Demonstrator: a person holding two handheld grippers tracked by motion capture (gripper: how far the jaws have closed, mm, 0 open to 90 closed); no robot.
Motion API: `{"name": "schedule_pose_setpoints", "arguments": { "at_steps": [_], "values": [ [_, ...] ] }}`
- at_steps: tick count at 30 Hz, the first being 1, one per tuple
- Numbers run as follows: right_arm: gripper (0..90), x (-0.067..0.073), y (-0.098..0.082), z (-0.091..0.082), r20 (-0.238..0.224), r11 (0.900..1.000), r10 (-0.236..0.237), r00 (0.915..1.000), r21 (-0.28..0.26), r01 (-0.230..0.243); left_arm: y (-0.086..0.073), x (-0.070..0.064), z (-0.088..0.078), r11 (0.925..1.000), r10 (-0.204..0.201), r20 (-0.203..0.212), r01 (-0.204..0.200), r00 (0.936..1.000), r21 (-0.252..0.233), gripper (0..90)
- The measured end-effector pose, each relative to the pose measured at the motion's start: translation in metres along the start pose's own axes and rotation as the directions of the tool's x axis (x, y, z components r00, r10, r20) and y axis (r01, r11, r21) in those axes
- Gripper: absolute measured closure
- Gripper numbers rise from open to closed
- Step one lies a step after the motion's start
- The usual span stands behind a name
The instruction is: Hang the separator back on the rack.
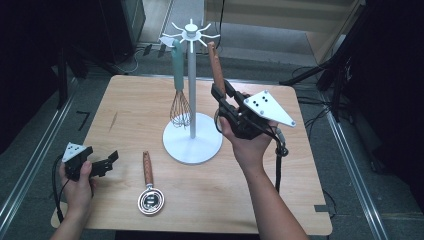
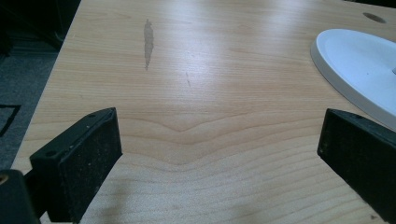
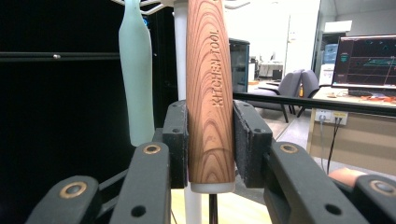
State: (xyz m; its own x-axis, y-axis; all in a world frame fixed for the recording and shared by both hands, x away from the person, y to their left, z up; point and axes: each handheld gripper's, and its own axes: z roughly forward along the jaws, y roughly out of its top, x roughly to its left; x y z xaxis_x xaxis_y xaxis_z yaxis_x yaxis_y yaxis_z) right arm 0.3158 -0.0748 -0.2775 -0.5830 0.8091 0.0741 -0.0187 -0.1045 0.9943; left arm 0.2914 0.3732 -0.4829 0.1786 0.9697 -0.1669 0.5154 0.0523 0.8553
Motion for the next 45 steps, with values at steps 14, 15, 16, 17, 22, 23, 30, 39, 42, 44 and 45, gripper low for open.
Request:
{"name": "schedule_pose_setpoints", "arguments": {
  "at_steps": [14, 15, 16, 17, 22, 23, 30, 39, 42, 44, 45],
  "values": [
    [66.3, -0.002, -0.002, 0.003, -0.027, 1.0, 0.02, 0.9995, 0.006, -0.019, 0.0, -0.001, -0.001, 1.0, 0.009, 0.006, -0.009, 0.9999, -0.002, 0.1],
    [60.9, -0.003, -0.001, 0.003, -0.044, 0.999, 0.032, 0.9985, 0.003, -0.031, 0.0, -0.001, -0.001, 1.0, 0.009, 0.005, -0.009, 0.9999, -0.002, 0.2],
    [59.2, -0.003, -0.001, 0.003, -0.053, 0.999, 0.04, 0.9978, 0.0, -0.04, 0.0, -0.001, -0.001, 1.0, 0.009, 0.004, -0.009, 1.0, -0.003, 0.2],
    [58.6, -0.004, -0.001, 0.002, -0.057, 0.999, 0.041, 0.9975, -0.004, -0.041, 0.0, -0.001, -0.001, 1.0, 0.009, 0.004, -0.009, 1.0, -0.003, 0.2],
    [68.0, -0.007, 0.002, 0.003, -0.058, 0.999, 0.046, 0.9973, -0.013, -0.047, 0.0, -0.001, -0.001, 1.0, 0.009, 0.004, -0.009, 1.0, -0.002, 0.2],
    [71.3, -0.008, 0.003, 0.003, -0.059, 0.999, 0.048, 0.9971, -0.012, -0.049, 0.0, -0.001, -0.001, 1.0, 0.008, 0.004, -0.008, 1.0, -0.003, 0.2],
    [90.0, -0.013, 0.011, 0.009, -0.035, 1.0, 0.025, 0.9991, -0.011, -0.026, 0.0, -0.001, -0.001, 1.0, 0.009, 0.004, -0.009, 0.9999, -0.003, 0.1],
    [90.0, -0.015, 0.025, 0.032, -0.035, 1.0, 0.006, 0.9994, -0.016, -0.007, 0.0, -0.001, -0.001, 0.9999, 0.011, 0.004, -0.011, 0.9999, -0.004, 0.2],
    [90.0, -0.016, 0.033, 0.038, -0.025, 0.999, 0.005, 0.9997, -0.036, -0.006, 0.0, -0.001, -0.001, 0.9999, 0.009, 0.004, -0.009, 1.0, -0.004, 0.2],
    [90.0, -0.017, 0.038, 0.042, -0.024, 0.999, 0.0, 0.9997, -0.046, -0.001, 0.0, -0.001, -0.001, 1.0, 0.009, 0.004, -0.009, 1.0, -0.005, 0.2],
    [90.0, -0.017, 0.041, 0.043, -0.022, 0.999, -0.003, 0.9997, -0.05, 0.001, 0.0, -0.001, -0.001, 1.0, 0.008, 0.005, -0.008, 1.0, -0.005, 0.2]
  ]
}}
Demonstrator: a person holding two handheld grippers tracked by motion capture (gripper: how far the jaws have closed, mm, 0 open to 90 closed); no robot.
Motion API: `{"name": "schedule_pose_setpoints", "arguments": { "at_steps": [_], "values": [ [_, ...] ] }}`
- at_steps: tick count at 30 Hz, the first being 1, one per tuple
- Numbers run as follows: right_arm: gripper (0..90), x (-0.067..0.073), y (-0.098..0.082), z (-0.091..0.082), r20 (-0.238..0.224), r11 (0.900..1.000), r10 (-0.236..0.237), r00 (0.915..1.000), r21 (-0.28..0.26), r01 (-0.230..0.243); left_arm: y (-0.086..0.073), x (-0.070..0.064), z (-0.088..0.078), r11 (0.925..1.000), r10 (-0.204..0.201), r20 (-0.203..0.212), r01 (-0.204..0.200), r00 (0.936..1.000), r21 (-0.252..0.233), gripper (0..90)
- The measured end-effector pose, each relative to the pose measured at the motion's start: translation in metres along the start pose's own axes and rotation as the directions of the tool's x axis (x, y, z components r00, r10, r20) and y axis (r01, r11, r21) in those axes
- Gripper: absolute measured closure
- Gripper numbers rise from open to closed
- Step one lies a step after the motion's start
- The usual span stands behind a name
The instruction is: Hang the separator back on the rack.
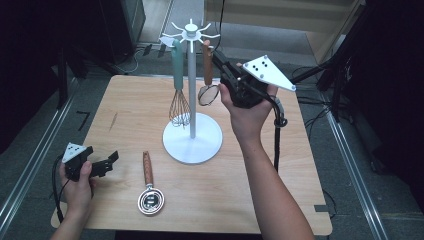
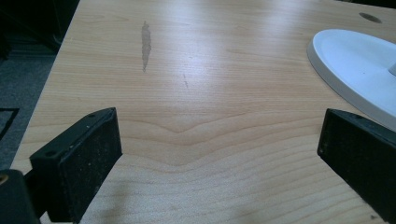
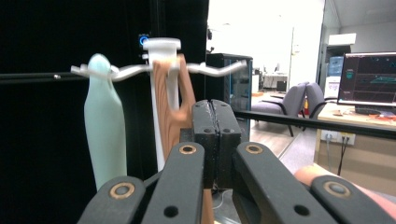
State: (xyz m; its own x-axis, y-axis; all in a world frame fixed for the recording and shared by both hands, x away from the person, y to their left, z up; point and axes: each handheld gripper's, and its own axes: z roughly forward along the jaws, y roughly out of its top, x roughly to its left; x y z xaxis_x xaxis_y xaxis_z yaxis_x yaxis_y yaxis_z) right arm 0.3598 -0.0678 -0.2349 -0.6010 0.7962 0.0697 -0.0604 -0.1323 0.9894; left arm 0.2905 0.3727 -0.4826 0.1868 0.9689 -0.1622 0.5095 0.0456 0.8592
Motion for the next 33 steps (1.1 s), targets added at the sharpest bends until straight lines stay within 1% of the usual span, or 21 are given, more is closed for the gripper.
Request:
{"name": "schedule_pose_setpoints", "arguments": {
  "at_steps": [2, 5, 20, 23, 24, 27, 28, 30, 33],
  "values": [
    [90.0, -0.001, 0.004, 0.004, -0.012, 1.0, -0.001, 0.9999, -0.006, 0.001, 0.0, 0.0, 0.0, 1.0, 0.001, 0.0, -0.001, 1.0, -0.001, 0.2],
    [90.0, 0.0, 0.005, 0.007, -0.029, 1.0, -0.005, 0.9996, -0.002, 0.005, 0.0, 0.0, 0.0, 1.0, 0.002, 0.001, -0.002, 1.0, 0.0, 0.2],
    [90.0, 0.012, 0.005, 0.004, -0.065, 1.0, -0.028, 0.9975, -0.014, 0.027, 0.0, 0.0, 0.0, 1.0, 0.004, 0.0, -0.004, 1.0, -0.001, 0.2],
    [90.0, 0.016, 0.005, 0.005, -0.075, 0.999, -0.041, 0.9963, -0.012, 0.04, 0.0, 0.0, 0.0, 1.0, 0.003, 0.001, -0.003, 1.0, 0.0, 0.2],
    [90.0, 0.018, 0.005, 0.005, -0.08, 0.999, -0.052, 0.9955, -0.011, 0.052, 0.0, 0.0, 0.0, 1.0, 0.003, 0.001, -0.003, 1.0, 0.0, 0.2],
    [90.0, 0.021, 0.005, 0.005, -0.067, 0.998, -0.061, 0.9959, -0.02, 0.06, 0.0, 0.0, 0.0, 1.0, 0.002, 0.002, -0.002, 1.0, 0.002, 0.2],
    [90.0, 0.02, 0.005, 0.004, -0.057, 0.998, -0.052, 0.997, -0.025, 0.05, 0.0, 0.0, 0.0, 1.0, 0.001, 0.003, -0.001, 1.0, 0.002, 0.2],
    [90.0, 0.018, 0.006, 0.003, -0.04, 0.998, -0.048, 0.998, -0.032, 0.047, 0.0, 0.0, -0.001, 1.0, 0.001, 0.003, -0.001, 1.0, 0.002, 0.2],
    [90.0, 0.014, 0.007, 0.003, -0.03, 0.999, -0.048, 0.9984, -0.026, 0.047, 0.0, 0.0, 0.0, 1.0, 0.0, 0.003, 0.0, 1.0, 0.001, 0.2]
  ]
}}
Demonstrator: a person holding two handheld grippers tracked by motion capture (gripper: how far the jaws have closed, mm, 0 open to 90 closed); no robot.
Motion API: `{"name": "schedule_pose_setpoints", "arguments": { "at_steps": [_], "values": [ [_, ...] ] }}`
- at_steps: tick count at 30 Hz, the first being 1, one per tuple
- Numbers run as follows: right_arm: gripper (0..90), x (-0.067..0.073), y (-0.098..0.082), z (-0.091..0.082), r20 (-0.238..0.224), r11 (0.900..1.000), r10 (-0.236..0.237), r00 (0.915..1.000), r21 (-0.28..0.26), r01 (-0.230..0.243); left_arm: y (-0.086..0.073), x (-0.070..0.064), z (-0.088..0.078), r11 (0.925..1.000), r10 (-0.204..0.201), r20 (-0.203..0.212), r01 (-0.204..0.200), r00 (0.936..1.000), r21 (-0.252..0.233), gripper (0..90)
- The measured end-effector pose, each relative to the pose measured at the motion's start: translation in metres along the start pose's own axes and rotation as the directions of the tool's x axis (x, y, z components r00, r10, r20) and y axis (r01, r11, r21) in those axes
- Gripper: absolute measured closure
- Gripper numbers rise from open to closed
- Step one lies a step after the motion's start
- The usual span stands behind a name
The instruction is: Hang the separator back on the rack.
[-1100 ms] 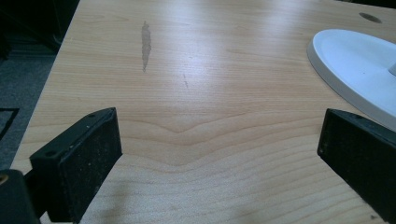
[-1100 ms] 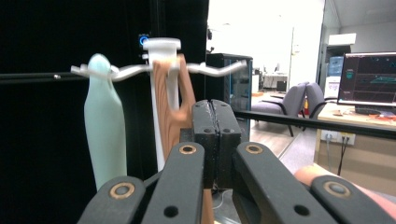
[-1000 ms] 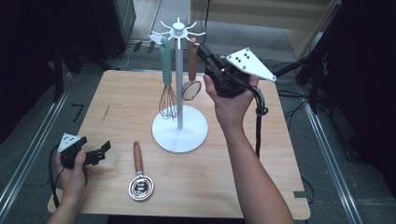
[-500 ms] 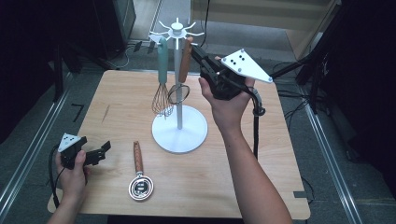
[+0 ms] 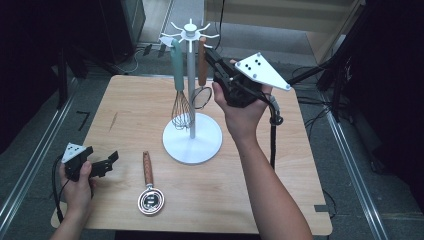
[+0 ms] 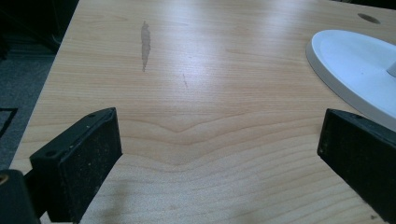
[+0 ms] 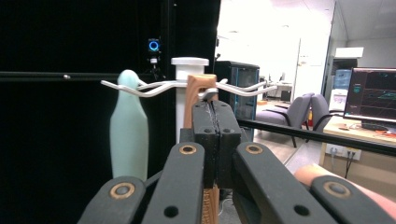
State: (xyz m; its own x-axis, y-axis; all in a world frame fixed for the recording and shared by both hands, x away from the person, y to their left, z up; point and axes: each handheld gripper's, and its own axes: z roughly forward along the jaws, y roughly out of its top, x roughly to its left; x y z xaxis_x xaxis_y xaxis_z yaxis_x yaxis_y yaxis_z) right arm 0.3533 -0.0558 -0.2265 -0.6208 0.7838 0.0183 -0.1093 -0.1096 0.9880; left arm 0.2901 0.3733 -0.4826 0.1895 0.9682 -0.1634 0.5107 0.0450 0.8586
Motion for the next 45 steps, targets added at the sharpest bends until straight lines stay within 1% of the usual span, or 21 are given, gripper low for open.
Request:
{"name": "schedule_pose_setpoints", "arguments": {
  "at_steps": [3, 6, 9, 13, 18, 21, 29, 33, 37, 45],
  "values": [
    [90.0, -0.002, 0.0, -0.001, 0.017, 1.0, -0.001, 0.9999, -0.003, 0.001, 0.0, 0.0, 0.0, 1.0, 0.001, -0.001, -0.001, 1.0, 0.0, 0.2],
    [90.0, -0.004, 0.001, 0.0, 0.028, 1.0, 0.008, 0.9996, -0.005, -0.008, 0.0, 0.0, 0.0, 1.0, 0.001, -0.003, -0.001, 1.0, 0.001, 0.2],
    [90.0, -0.005, 0.004, -0.002, 0.039, 1.0, 0.012, 0.9992, -0.022, -0.011, 0.0, 0.0, 0.0, 1.0, 0.002, -0.002, -0.002, 1.0, 0.0, 0.2],
    [90.0, -0.005, 0.007, -0.005, 0.031, 0.999, 0.015, 0.9994, -0.038, -0.014, 0.0, 0.0, 0.0, 1.0, 0.0, -0.002, 0.0, 1.0, 0.001, 0.2],
    [90.0, -0.004, 0.009, -0.004, 0.006, 0.999, 0.011, 0.9999, -0.033, -0.01, 0.0, 0.0, 0.0, 1.0, 0.005, -0.002, -0.005, 1.0, 0.003, 0.2],
    [90.0, 0.001, 0.009, -0.004, -0.012, 1.0, -0.003, 0.9999, -0.031, 0.003, 0.0, 0.0, 0.0, 1.0, 0.003, -0.002, -0.003, 1.0, 0.003, 0.2],
    [90.0, 0.015, 0.008, -0.003, -0.046, 0.999, -0.01, 0.9989, -0.035, 0.009, 0.0, 0.0, 0.0, 1.0, 0.003, -0.001, -0.003, 1.0, 0.002, 0.2],
    [90.0, 0.022, 0.008, -0.002, -0.068, 1.0, -0.016, 0.9976, -0.028, 0.014, 0.0, 0.0, 0.0, 1.0, 0.001, -0.002, -0.001, 1.0, 0.0, 0.2],
    [90.0, 0.029, 0.007, 0.002, -0.081, 1.0, -0.021, 0.9965, -0.022, 0.019, 0.0, 0.0, 0.0, 1.0, 0.002, -0.001, -0.002, 1.0, 0.0, 0.2],
    [90.0, 0.036, 0.007, 0.009, -0.097, 1.0, -0.024, 0.995, -0.013, 0.023, 0.0, 0.0, 0.0, 1.0, 0.002, 0.001, -0.002, 1.0, 0.0, 0.2]
  ]
}}
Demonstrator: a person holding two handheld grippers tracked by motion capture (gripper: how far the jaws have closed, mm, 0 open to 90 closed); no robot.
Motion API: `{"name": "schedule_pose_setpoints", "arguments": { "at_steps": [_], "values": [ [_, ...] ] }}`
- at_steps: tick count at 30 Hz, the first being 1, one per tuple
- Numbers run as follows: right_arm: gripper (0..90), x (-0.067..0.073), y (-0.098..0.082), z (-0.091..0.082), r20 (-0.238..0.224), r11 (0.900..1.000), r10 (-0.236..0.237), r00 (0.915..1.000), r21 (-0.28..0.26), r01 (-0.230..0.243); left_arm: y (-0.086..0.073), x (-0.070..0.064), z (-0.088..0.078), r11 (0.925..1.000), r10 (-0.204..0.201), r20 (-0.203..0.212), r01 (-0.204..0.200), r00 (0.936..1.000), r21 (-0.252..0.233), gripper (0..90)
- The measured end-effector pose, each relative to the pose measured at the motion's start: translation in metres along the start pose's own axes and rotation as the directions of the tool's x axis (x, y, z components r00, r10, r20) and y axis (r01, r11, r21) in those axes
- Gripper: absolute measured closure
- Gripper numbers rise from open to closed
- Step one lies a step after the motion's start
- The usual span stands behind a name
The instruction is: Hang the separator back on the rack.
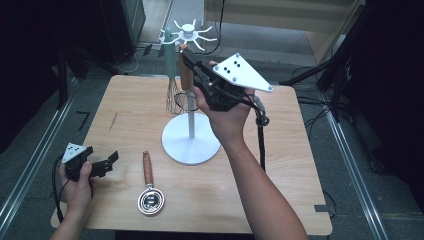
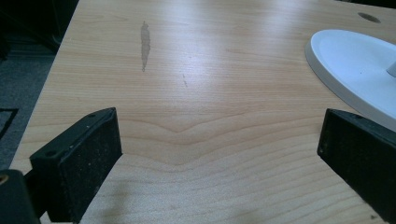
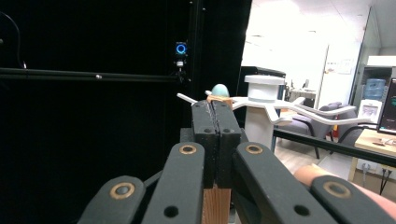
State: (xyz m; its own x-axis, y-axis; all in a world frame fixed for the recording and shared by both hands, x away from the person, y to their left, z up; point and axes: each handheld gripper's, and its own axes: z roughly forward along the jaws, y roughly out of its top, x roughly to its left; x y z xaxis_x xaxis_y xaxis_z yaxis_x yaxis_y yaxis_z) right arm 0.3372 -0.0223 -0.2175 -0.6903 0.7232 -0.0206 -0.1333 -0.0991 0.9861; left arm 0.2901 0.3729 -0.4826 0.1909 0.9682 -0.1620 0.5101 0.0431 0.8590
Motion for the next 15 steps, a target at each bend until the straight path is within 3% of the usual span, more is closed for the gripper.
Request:
{"name": "schedule_pose_setpoints", "arguments": {
  "at_steps": [15],
  "values": [
    [90.0, 0.008, 0.0, 0.015, -0.005, 1.0, -0.013, 0.9999, 0.015, 0.013, 0.0, 0.0, 0.0, 1.0, 0.002, 0.0, -0.002, 1.0, -0.001, 0.2]
  ]
}}
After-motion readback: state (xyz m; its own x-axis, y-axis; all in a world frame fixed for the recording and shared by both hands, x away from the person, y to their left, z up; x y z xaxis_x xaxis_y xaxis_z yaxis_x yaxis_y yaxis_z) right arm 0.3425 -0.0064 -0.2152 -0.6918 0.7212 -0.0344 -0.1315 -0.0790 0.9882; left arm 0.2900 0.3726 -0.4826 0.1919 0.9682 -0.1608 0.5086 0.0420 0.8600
